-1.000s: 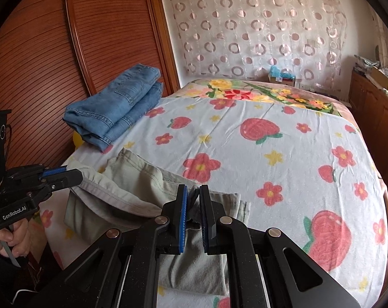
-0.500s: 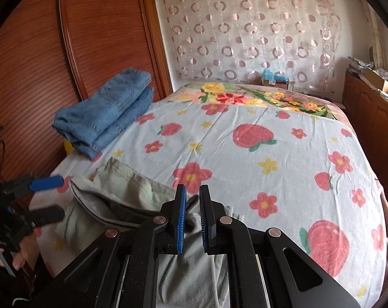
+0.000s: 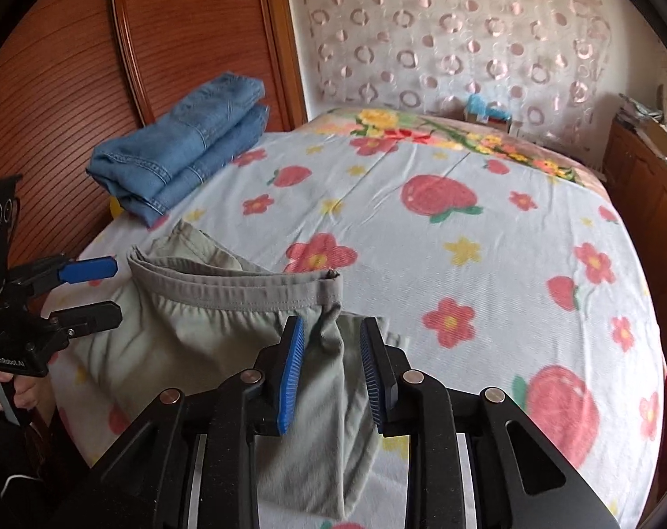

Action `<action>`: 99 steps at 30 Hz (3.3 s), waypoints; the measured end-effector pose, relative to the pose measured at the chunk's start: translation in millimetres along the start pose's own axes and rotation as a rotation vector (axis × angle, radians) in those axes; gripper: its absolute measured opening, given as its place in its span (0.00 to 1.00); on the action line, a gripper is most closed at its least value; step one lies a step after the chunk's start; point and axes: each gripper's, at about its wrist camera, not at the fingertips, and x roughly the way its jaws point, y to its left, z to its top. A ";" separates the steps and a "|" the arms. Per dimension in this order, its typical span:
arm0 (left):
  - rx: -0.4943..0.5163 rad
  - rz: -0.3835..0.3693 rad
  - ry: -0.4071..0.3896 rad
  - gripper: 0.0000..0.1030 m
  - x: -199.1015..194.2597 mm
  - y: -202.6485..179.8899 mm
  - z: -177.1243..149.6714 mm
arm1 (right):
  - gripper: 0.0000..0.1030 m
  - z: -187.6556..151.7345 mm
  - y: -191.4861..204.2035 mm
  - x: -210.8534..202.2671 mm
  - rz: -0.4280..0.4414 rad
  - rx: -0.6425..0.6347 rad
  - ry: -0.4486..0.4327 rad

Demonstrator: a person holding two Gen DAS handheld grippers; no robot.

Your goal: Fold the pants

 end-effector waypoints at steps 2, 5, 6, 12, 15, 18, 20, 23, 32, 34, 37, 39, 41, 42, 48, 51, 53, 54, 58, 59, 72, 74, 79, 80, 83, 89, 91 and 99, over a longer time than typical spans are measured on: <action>0.019 0.007 0.007 0.68 4.1 -0.4 3.0 | 0.26 4.5 -0.3 6.0 -0.002 -0.009 0.012; 0.033 0.010 0.031 0.55 11.9 1.9 6.7 | 0.26 12.3 -2.8 13.8 0.002 -0.005 0.038; 0.038 0.008 0.041 0.50 15.2 2.8 8.5 | 0.26 16.5 -5.0 16.7 0.008 -0.001 0.046; 0.053 -0.015 0.077 0.34 27.3 7.0 15.3 | 0.24 24.7 -14.6 25.3 0.062 0.001 0.076; 0.067 -0.018 0.065 0.26 25.6 5.9 17.9 | 0.15 23.9 -17.2 27.2 0.084 0.003 0.081; 0.078 -0.018 0.058 0.22 23.7 4.0 20.6 | 0.08 21.8 -14.6 27.6 0.076 -0.004 0.080; 0.081 -0.016 0.043 0.18 21.6 3.1 22.9 | 0.05 20.7 -13.8 22.8 0.052 -0.011 0.055; 0.065 -0.015 0.005 0.18 15.9 4.3 28.0 | 0.03 20.2 -12.7 13.0 -0.013 -0.005 -0.003; 0.047 0.013 0.003 0.28 13.0 2.4 30.8 | 0.03 13.0 -5.2 17.7 -0.052 -0.010 0.022; 0.050 0.021 -0.009 0.38 8.5 1.8 29.2 | 0.03 12.1 -6.9 18.3 -0.047 0.005 0.026; 0.046 0.016 -0.034 0.56 1.2 2.3 26.0 | 0.03 12.2 -9.4 13.0 -0.038 0.021 0.011; 0.046 0.007 -0.028 0.70 -1.7 2.2 20.9 | 0.03 12.7 -11.5 6.6 -0.041 0.028 0.001; 0.050 -0.011 -0.011 0.75 -2.0 2.8 11.7 | 0.16 10.1 -13.4 1.1 -0.045 0.040 0.001; 0.047 -0.011 -0.001 0.75 -1.9 3.7 5.6 | 0.18 7.6 -14.0 -2.2 -0.039 0.048 -0.001; 0.013 -0.021 0.023 0.75 -7.8 8.8 -19.5 | 0.18 -17.6 -10.1 -26.3 -0.025 0.046 -0.006; 0.008 -0.008 0.015 0.75 -15.5 9.0 -28.0 | 0.24 -30.1 -5.9 -38.6 -0.025 0.043 -0.001; 0.002 -0.008 0.013 0.75 -22.1 9.8 -33.8 | 0.24 -37.7 -4.0 -47.0 -0.016 0.052 -0.004; -0.002 -0.014 0.009 0.75 -23.9 10.1 -35.6 | 0.24 -40.9 -3.7 -52.1 -0.012 0.057 -0.007; -0.024 -0.032 -0.004 0.70 -35.2 13.9 -45.2 | 0.24 -52.4 -2.0 -66.7 0.001 0.075 -0.014; -0.031 -0.035 -0.005 0.60 -36.8 15.0 -47.4 | 0.24 -55.6 -1.6 -68.8 0.011 0.080 -0.012; -0.026 -0.066 0.019 0.33 -30.9 5.5 -53.6 | 0.24 -63.2 -4.6 -58.8 0.027 0.096 0.031; -0.027 -0.068 0.025 0.33 -29.1 5.1 -55.0 | 0.24 -62.8 -4.4 -58.0 0.025 0.095 0.033; -0.030 -0.085 0.038 0.23 -27.4 6.3 -57.3 | 0.24 -62.6 -1.9 -55.1 0.022 0.092 0.032; -0.027 -0.089 0.039 0.19 -27.4 5.2 -57.7 | 0.23 -63.0 -2.2 -55.3 0.025 0.091 0.030; -0.013 -0.080 0.031 0.10 -28.4 1.2 -58.0 | 0.06 -63.5 -1.3 -55.7 0.038 0.085 0.026; -0.021 -0.051 -0.014 0.09 -41.5 3.3 -48.4 | 0.04 -67.7 -0.7 -73.6 0.012 0.075 -0.018; -0.011 -0.050 -0.016 0.09 -44.8 1.0 -46.0 | 0.04 -70.9 0.9 -80.3 0.016 0.072 -0.019; 0.044 -0.085 -0.011 0.09 -53.5 -20.6 -41.7 | 0.04 -87.9 4.9 -115.7 0.003 0.085 -0.023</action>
